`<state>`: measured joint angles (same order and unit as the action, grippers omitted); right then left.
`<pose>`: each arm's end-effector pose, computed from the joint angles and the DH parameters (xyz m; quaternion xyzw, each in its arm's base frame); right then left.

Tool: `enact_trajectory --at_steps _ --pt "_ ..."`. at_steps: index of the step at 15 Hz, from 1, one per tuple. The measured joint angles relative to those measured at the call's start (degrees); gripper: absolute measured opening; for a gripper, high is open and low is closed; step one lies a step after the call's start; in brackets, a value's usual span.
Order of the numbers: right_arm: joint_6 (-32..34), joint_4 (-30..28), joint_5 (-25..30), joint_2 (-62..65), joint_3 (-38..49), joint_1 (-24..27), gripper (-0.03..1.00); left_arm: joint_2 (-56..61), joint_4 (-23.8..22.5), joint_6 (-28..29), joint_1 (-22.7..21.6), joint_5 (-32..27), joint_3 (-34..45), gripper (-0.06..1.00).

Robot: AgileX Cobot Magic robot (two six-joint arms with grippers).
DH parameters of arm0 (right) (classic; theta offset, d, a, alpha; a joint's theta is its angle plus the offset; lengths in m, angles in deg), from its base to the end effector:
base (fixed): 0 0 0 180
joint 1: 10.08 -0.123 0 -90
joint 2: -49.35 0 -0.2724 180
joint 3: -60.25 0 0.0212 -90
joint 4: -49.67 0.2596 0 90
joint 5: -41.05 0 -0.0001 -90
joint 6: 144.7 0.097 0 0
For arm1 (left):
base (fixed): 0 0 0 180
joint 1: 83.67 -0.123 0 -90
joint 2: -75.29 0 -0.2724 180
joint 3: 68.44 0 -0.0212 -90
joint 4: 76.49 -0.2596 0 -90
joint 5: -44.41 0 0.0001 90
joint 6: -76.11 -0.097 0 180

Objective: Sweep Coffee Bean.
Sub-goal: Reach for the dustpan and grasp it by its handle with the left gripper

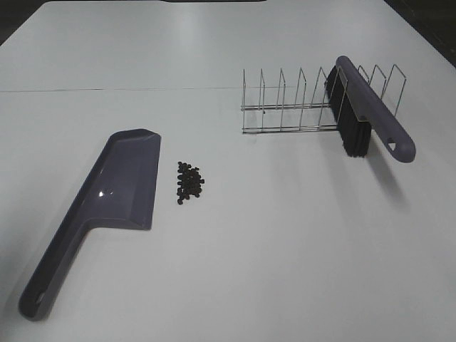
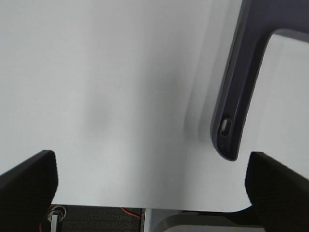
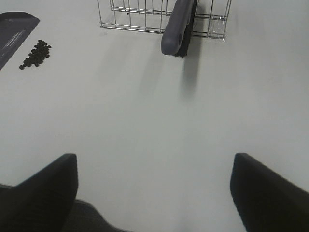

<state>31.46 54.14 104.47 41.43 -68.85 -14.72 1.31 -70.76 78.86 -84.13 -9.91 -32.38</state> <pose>0.0226 0.0086 0.2615 -0.0663 0.8725 0.0423 0.4823 0.2022 -0.0062 0.2227 -0.0511 0.9884 -0.0469 0.1350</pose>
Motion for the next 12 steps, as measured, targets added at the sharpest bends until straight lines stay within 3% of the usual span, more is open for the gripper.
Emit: enact_trajectory --at_steps 7,12 --pt "0.0 0.0 0.0 0.0 0.0 0.0 0.76 -12.1 4.4 -1.6 0.0 0.6 -7.7 0.98" --pt "0.0 0.0 0.0 0.0 0.0 0.0 0.76 -17.6 7.3 -2.8 0.6 3.2 -8.6 0.98"
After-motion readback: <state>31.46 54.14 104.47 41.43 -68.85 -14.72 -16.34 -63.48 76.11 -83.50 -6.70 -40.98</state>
